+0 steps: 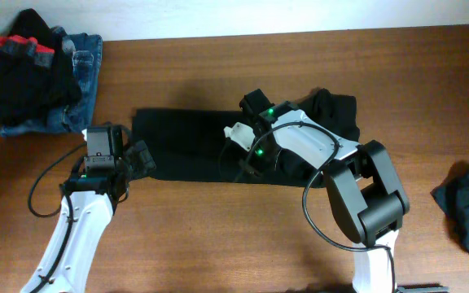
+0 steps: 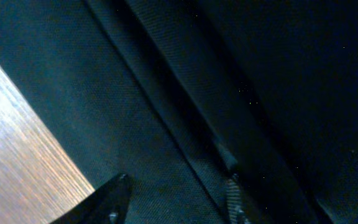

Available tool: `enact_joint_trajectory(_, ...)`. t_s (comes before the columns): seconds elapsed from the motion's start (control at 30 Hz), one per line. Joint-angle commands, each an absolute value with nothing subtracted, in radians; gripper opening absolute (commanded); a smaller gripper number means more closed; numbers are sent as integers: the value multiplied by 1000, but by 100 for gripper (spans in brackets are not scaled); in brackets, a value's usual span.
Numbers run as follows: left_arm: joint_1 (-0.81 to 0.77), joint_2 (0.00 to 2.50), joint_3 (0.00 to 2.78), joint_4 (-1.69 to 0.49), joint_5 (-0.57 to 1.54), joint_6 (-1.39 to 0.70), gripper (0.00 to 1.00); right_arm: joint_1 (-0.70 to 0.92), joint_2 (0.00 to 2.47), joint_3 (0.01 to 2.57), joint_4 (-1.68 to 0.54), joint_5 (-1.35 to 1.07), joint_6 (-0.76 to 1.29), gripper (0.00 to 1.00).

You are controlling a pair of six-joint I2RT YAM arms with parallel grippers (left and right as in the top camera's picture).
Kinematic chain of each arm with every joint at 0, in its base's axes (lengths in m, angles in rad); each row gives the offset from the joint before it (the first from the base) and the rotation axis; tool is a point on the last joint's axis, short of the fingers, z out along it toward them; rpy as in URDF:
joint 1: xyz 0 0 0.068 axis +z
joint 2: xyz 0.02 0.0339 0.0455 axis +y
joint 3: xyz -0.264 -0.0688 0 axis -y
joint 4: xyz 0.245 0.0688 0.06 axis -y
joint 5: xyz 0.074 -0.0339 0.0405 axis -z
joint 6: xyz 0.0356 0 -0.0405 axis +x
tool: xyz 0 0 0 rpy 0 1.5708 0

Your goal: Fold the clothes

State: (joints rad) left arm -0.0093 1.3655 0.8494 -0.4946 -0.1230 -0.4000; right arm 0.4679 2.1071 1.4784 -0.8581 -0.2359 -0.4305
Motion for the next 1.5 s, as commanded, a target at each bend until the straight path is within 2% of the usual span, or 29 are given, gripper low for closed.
enact_joint_trajectory(0.0,-13,1370,859,-498,-117,-388,97,464,2129,1470,-857,-250,-430,36)
enact_joint_trajectory(0.07,-13,1370,859,-498,-117,-388,97,464,2129,1470,-855,-250,-429,29)
enact_joint_trajectory(0.27,-13,1370,859,-499,-117,-388,97,464,2129,1479,-858,-250,-429,17)
enact_joint_trajectory(0.73,-13,1370,859,-499,-117,-388,97,464,2128,1603,-927,-247,-429,11)
enact_joint_trajectory(0.9,-13,1370,859,-499,-117,-388,97,464,2128,1603,-881,-138,-368,9)
enact_joint_trajectory(1.4,-13,1370,859,-499,-117,-388,97,464,2129,1603,-823,38,-292,10)
enact_joint_trajectory(1.43,-13,1370,859,-499,-117,-388,97,464,2129,1603,-823,38,-292,13)
enact_joint_trajectory(1.47,-13,1370,859,-499,-117,-388,98,464,2129,1603,-823,38,-280,23)
